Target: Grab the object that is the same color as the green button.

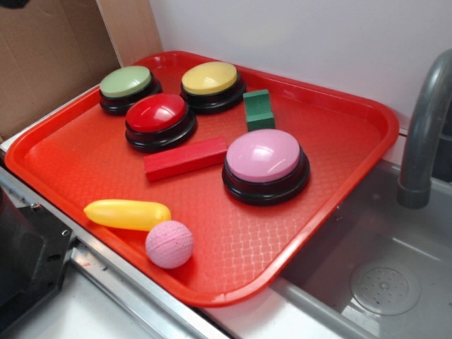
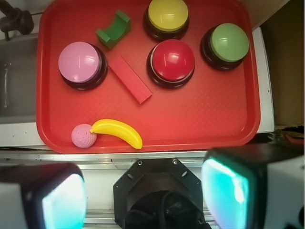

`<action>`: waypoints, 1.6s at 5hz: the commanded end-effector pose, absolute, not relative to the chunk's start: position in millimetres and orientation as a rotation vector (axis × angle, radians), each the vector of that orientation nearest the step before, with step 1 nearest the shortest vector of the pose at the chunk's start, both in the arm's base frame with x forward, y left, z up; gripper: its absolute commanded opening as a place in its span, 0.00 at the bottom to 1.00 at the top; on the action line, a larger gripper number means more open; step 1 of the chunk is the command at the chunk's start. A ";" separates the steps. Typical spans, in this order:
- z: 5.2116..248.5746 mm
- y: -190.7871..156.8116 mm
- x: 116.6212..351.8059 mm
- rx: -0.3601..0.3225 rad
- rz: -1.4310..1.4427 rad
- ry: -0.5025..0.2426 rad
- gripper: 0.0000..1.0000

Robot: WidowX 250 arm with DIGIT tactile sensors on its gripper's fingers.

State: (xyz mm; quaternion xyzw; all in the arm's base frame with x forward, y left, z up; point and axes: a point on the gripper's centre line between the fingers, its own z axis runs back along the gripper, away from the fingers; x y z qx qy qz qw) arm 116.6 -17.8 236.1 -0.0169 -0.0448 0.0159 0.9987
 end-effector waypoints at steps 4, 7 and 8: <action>203.2 -50.5 182.9 -0.078 0.236 -0.172 1.00; 142.0 -64.6 274.6 -0.155 0.587 -0.165 1.00; 112.6 -62.9 305.4 -0.100 0.684 -0.144 1.00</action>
